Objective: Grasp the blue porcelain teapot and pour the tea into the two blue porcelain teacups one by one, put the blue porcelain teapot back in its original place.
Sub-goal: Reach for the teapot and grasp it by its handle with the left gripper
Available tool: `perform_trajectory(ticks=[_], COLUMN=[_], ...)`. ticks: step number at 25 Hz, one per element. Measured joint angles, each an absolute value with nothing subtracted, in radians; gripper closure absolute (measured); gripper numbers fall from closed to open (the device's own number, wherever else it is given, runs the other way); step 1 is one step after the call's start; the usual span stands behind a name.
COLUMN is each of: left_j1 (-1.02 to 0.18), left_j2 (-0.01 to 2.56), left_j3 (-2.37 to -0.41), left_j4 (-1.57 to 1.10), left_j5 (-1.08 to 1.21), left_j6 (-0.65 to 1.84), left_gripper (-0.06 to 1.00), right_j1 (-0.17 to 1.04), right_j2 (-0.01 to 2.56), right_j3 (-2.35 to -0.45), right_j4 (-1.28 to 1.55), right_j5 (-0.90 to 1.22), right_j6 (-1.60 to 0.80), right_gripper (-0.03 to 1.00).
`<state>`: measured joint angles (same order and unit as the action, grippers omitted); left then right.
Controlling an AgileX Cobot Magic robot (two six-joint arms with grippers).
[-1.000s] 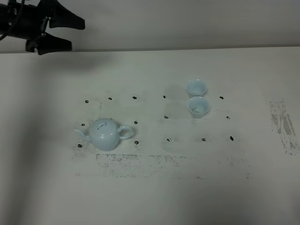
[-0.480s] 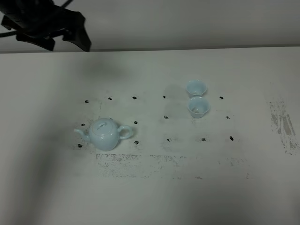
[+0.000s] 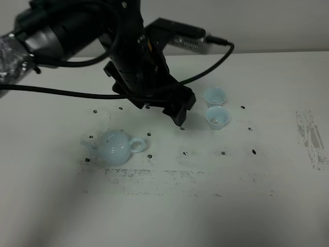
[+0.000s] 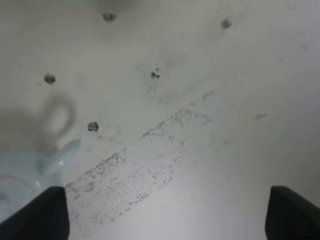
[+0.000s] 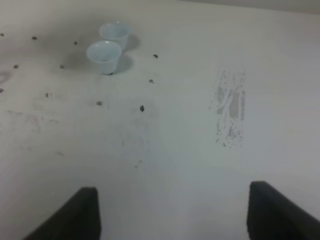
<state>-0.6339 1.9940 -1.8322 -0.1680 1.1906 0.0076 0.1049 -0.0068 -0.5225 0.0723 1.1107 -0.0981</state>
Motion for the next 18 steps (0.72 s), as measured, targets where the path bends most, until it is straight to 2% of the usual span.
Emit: perform_trajectory(ticks=[8, 18], left_j1=[-0.637, -0.637], left_j2=[2.172, 2.194], left_j3=[-1.832, -1.832], left_j4=[-0.092, -0.073], left_j5=[1.152, 1.083], left_j6=[-0.057, -0.071], left_gripper=[0.19, 0.19], right_j1=[0.105, 0.105], right_j2=[-0.007, -0.007], right_j3=[-0.523, -0.523], right_j4=[0.072, 0.072], right_j5=[1.111, 1.111], right_j6=[-0.098, -0.098], right_gripper=[0.38, 0.38])
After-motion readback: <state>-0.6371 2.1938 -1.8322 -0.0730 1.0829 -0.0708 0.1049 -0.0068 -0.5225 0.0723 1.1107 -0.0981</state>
